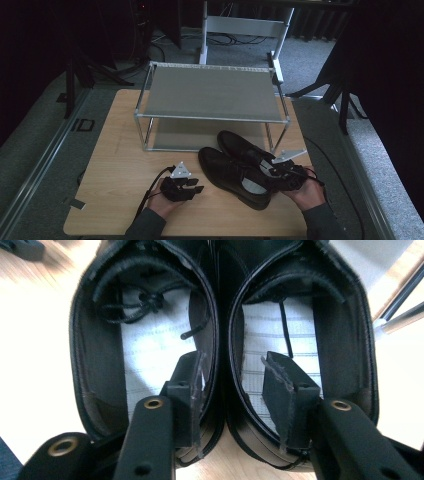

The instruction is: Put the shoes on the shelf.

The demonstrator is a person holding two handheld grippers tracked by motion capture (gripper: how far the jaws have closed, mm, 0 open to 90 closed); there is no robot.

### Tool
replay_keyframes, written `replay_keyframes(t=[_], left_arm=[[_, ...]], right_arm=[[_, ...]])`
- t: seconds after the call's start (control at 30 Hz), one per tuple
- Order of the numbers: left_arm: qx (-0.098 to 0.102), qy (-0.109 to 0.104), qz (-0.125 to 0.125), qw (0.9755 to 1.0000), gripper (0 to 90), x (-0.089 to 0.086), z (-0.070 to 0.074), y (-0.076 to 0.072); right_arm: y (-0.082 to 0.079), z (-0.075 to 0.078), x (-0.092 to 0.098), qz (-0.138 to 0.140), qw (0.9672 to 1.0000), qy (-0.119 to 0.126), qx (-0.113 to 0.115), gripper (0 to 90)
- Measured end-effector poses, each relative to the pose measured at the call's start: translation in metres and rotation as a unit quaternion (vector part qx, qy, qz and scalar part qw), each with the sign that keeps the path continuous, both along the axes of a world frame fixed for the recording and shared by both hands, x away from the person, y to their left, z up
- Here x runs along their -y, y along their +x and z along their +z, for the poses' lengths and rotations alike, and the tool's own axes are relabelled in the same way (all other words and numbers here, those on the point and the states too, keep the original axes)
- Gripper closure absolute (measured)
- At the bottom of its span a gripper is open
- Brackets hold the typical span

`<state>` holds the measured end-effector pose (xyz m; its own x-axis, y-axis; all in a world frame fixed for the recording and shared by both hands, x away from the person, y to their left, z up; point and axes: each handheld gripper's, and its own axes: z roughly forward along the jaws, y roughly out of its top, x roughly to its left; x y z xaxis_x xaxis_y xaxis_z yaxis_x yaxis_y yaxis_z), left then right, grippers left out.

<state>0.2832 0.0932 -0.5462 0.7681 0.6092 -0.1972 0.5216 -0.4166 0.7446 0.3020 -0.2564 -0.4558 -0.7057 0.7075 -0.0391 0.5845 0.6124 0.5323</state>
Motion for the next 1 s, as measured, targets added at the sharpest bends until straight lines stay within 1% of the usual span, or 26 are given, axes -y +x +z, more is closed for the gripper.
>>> replay_keyframes(t=[0.1,0.13,0.2,0.27,0.37,0.43,0.47,0.5,0.53,0.6,0.7,0.73,0.9,0.93,0.97,1.0], left_arm=[[0.0,0.001,0.0,1.0,63.2,0.001,0.0,0.0],[0.0,0.001,-0.001,1.0,63.2,0.001,0.0,0.0],[0.0,0.002,-0.001,1.0,63.2,0.001,-0.001,0.0],[-0.001,0.002,-0.002,1.0,63.2,0.002,-0.001,0.0],[0.0,0.002,-0.003,1.0,63.2,0.002,-0.001,-0.001],[0.001,0.003,-0.003,1.0,63.2,0.002,-0.001,-0.001],[0.001,0.003,-0.003,1.0,63.2,0.002,-0.001,-0.001],[0.001,0.004,-0.004,1.0,63.2,0.002,-0.001,-0.001],[0.0,0.003,-0.004,1.0,63.2,0.003,-0.001,-0.001],[0.0,0.004,-0.004,1.0,63.2,0.003,-0.001,-0.001],[0.001,0.006,-0.004,1.0,63.2,0.003,-0.001,-0.001],[0.002,0.005,-0.004,1.0,63.1,0.003,-0.001,-0.001],[0.002,0.005,-0.005,1.0,63.1,0.003,-0.001,-0.001],[0.002,0.005,-0.005,1.0,63.1,0.003,-0.001,-0.001],[0.001,0.005,-0.004,1.0,63.0,0.003,-0.001,-0.001],[0.001,0.005,-0.004,1.0,63.0,0.003,-0.002,-0.001]], right_arm=[[0.003,-0.002,-0.002,-0.006,0.9998,-0.013,-0.011,54.8],[0.004,-0.002,-0.003,-0.005,0.9997,-0.015,-0.018,54.1],[0.005,-0.003,-0.004,-0.005,0.9995,-0.021,-0.024,55.8],[0.005,-0.003,-0.007,0.003,0.9991,-0.027,-0.032,58.8],[0.007,-0.004,-0.009,-0.001,0.9983,-0.038,-0.043,57.7],[0.008,-0.005,-0.01,-0.005,0.9979,-0.04,-0.051,56.5],[0.008,-0.005,-0.01,-0.005,0.9979,-0.04,-0.051,56.5],[0.01,-0.006,-0.01,-0.007,0.9974,-0.043,-0.058,55.5],[0.011,-0.006,-0.011,-0.008,0.9971,-0.044,-0.061,54.7],[0.013,-0.007,-0.012,-0.01,0.996,-0.054,-0.07,53.6],[0.014,-0.006,-0.013,-0.01,0.9952,-0.059,-0.077,53.6],[0.018,-0.006,-0.017,-0.008,0.9922,-0.078,-0.096,53.6],[0.025,-0.011,-0.019,-0.01,0.9876,-0.096,-0.124,54.1],[0.026,-0.014,-0.019,-0.01,0.9854,-0.104,-0.135,55.4],[0.027,-0.018,-0.02,-0.008,0.9835,-0.115,-0.14,55.5],[0.028,-0.02,-0.021,-0.01,0.9826,-0.12,-0.141,58.7]])
